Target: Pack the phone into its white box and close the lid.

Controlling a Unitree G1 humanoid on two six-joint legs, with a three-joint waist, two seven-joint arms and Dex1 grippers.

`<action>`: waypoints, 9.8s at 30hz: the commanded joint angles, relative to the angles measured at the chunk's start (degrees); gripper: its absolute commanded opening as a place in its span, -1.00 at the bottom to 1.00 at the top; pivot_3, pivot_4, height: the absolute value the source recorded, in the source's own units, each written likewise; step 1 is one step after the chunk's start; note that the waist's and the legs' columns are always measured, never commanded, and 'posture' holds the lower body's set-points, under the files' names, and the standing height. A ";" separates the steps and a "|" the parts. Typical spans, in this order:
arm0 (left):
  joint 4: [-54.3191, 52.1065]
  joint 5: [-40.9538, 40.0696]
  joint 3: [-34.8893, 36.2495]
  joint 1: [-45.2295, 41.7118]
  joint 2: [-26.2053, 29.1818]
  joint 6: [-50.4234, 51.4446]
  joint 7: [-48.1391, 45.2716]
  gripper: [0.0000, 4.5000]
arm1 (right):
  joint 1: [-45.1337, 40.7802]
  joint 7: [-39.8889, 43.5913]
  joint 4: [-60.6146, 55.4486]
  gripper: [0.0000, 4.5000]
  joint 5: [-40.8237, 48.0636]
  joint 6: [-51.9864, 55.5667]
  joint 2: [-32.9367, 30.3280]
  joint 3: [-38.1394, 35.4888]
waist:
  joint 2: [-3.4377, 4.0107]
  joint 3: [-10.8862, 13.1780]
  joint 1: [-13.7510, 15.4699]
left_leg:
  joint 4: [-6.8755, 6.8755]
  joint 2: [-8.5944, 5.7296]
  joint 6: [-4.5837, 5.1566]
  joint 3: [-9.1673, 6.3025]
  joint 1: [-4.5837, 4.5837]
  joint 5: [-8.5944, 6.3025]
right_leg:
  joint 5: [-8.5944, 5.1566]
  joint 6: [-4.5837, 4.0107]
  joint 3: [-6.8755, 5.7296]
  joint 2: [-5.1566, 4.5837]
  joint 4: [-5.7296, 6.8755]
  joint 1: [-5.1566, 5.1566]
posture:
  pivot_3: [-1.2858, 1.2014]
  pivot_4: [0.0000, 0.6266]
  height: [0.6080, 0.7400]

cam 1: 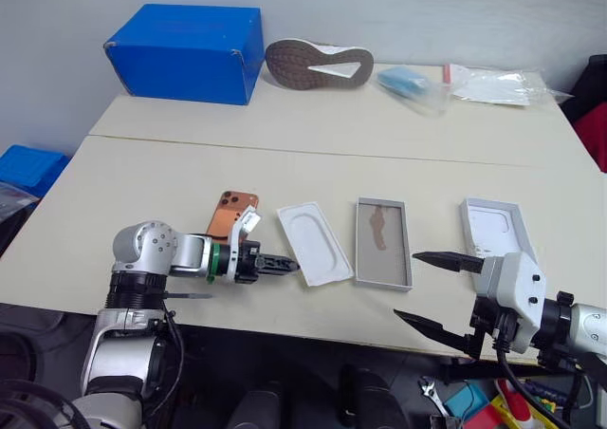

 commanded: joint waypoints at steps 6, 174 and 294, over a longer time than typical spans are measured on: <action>-0.53 -3.03 0.28 1.25 0.27 0.10 2.76 -0.98 | 0.30 0.04 -1.63 1.00 0.32 -0.75 -0.09 -2.04 | 0.00 0.00 0.05 | 0.00 -0.01 0.00 -0.02 -0.03 -0.01 | -0.01 0.00 -0.01 -0.03 -0.01 -0.01 | 0.03 -0.52 1.00; 15.96 -15.97 -16.50 -16.18 -11.04 0.10 11.77 -1.00 | 8.23 2.26 -3.55 0.98 11.57 10.51 -2.58 -23.87 | -0.57 0.62 0.29 | 0.23 0.69 -0.61 -0.02 -0.61 -0.23 | -0.41 -0.58 -0.02 0.64 0.52 -0.81 | 0.03 -0.52 1.00; -0.53 32.28 -22.48 -19.05 -5.64 -53.88 -36.78 -0.99 | 2.85 0.24 -0.48 1.00 3.25 3.03 -0.46 -8.44 | -0.64 0.66 1.29 | 0.11 0.79 -0.36 0.03 -0.35 -0.31 | -0.41 -0.59 -0.03 0.73 0.26 -0.47 | 0.03 -0.52 1.00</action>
